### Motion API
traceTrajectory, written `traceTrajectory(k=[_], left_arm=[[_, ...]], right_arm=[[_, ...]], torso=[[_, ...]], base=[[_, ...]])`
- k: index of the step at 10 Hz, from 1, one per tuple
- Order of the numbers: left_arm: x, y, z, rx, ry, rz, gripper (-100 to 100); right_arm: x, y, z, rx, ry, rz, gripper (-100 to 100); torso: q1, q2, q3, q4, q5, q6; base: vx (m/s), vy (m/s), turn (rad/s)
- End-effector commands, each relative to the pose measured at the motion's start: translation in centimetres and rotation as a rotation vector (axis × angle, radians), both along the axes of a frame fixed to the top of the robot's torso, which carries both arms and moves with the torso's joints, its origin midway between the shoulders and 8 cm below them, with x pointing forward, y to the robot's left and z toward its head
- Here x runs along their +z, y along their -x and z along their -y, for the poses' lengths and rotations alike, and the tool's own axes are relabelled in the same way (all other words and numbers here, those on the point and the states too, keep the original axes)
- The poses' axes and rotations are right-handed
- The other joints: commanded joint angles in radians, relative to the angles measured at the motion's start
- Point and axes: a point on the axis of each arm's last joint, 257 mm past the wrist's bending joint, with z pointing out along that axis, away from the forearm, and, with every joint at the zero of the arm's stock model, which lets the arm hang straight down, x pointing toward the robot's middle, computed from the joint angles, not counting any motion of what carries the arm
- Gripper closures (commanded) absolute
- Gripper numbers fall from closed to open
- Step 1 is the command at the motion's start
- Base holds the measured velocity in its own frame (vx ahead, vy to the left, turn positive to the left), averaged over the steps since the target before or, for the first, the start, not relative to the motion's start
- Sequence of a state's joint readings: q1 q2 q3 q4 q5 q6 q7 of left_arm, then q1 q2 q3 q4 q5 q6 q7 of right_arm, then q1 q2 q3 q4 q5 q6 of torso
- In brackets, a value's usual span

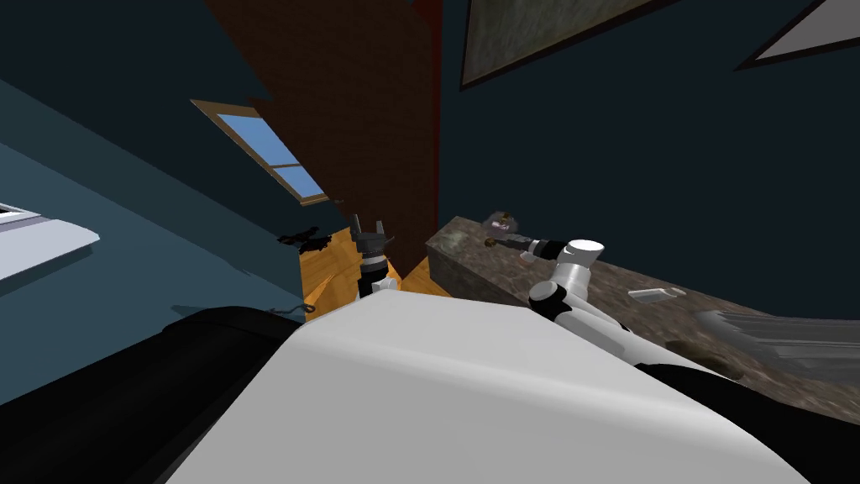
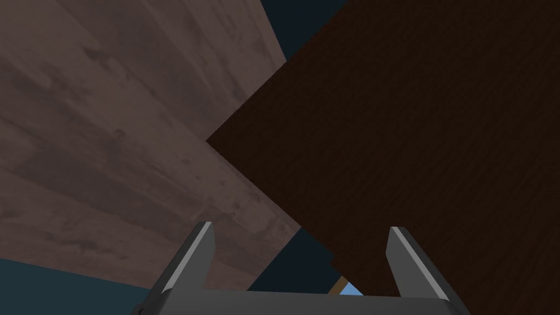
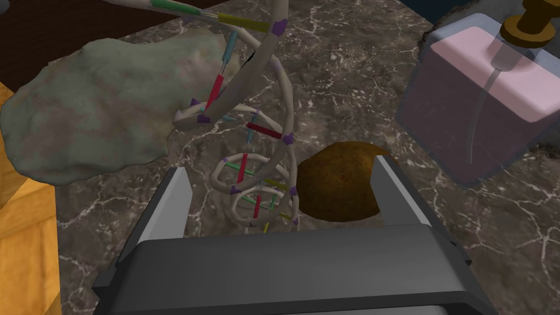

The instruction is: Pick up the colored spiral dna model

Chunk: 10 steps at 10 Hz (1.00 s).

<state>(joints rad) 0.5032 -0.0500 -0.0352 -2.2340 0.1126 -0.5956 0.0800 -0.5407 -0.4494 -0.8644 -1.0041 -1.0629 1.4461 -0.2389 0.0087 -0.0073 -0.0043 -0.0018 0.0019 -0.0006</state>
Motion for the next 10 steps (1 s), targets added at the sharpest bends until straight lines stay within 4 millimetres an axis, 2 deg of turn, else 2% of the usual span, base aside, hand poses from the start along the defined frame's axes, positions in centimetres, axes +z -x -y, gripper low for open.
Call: traceTrajectory(k=[1, 2, 3, 4, 8, 9, 10], left_arm=[[0.0, 0.0, 0.0, 0.0, 0.0, 0.0, 0], [0.0, 0.0, 0.0, 0.0, 0.0, 0.0, 0], [0.0, 0.0, 0.0, 0.0, 0.0, 0.0, 0], [0.01, 0.0, 0.0, 0.0, 0.0, 0.0, 0], [0.01, 0.0, 0.0, 0.0, 0.0, 0.0, 0], [0.01, 0.0, 0.0, 0.0, 0.0, 0.0, 0], [0.01, 0.0, 0.0, 0.0, 0.0, 0.0, 0]], right_arm=[[0.06, 0.37, -0.02, 0.022, -0.004, 0.005, -100], [0.41, 0.91, 0.2, 0.049, -0.014, 0.02, -100], [0.27, 0.54, 0.12, 0.031, -0.01, 0.012, -100], [0.28, 0.65, 0.08, 0.037, -0.009, 0.014, 100], [0.29, 0.62, -0.23, 0.036, -0.029, 0.009, 100], [0.28, 0.63, -0.24, 0.037, -0.029, 0.009, 0], [0.41, 0.91, 0.2, 0.049, -0.014, 0.02, 100]], torso=[[0.0, 0.0, 0.0, 0.0, 0.0, 0.0], [-0.002, 0.001, 0.001, 0.0, 0.0, 0.0], [-0.003, 0.001, 0.001, 0.0, -0.001, 0.0], [-0.006, 0.003, 0.002, 0.001, -0.001, -0.001], [-0.01, 0.003, 0.001, -0.001, 0.0, 0.0], [-0.01, 0.002, 0.001, -0.001, -0.001, 0.0], [-0.011, 0.002, 0.0, -0.001, -0.001, 0.0]], base=[[0.063, 0.098, -0.081], [0.063, 0.082, -0.117], [0.032, 0.042, -0.035], [0.005, 0.008, 0.006], [0.001, 0.002, -0.002], [0.0, 0.0, 0.0], [0.008, 0.016, -0.017]])
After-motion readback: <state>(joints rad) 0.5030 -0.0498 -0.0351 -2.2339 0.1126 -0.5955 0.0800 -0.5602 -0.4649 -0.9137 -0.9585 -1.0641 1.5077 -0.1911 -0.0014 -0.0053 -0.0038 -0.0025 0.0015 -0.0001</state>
